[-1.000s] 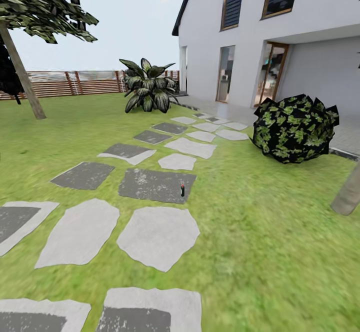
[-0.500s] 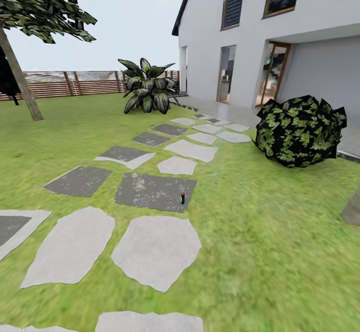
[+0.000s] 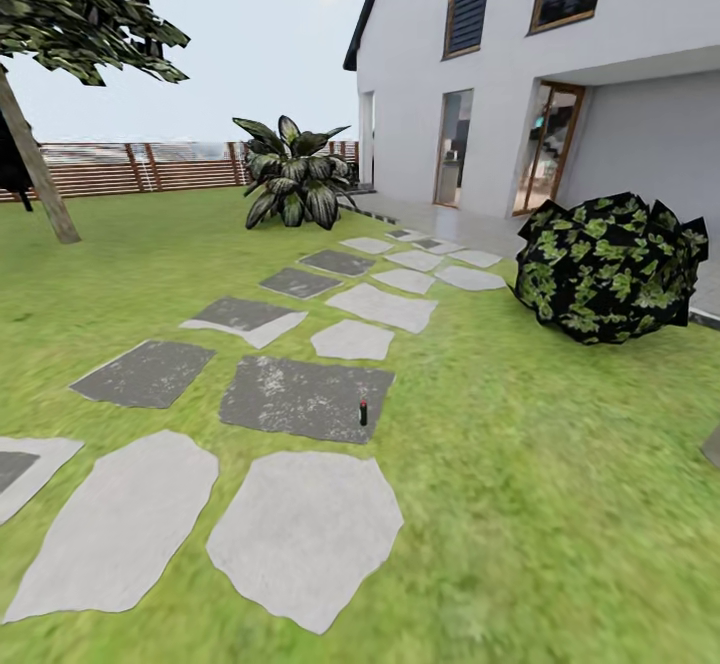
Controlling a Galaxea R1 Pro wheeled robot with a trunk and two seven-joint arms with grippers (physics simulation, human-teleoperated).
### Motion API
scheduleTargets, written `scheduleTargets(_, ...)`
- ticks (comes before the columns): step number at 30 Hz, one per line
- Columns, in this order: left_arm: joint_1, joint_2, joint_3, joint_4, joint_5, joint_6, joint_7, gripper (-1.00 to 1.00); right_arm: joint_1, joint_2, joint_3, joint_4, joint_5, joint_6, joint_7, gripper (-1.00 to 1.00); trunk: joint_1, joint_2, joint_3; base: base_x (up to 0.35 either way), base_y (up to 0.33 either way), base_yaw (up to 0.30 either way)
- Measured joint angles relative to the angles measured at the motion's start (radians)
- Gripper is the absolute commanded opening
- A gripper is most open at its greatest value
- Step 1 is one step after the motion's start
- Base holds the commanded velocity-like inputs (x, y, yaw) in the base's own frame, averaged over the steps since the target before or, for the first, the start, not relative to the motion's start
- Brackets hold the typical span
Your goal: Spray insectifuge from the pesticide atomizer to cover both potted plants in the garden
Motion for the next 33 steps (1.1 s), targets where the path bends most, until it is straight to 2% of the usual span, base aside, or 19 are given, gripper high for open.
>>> scheduleTargets(33,0.0,0.001,-0.001,0.0,0.001,0.001,0.001,1.0,0.0,0.0,0.001,0.0,0.0,0.0,0.0,1.0,0.0,0.0,0.0,0.296,-0.174,0.0)
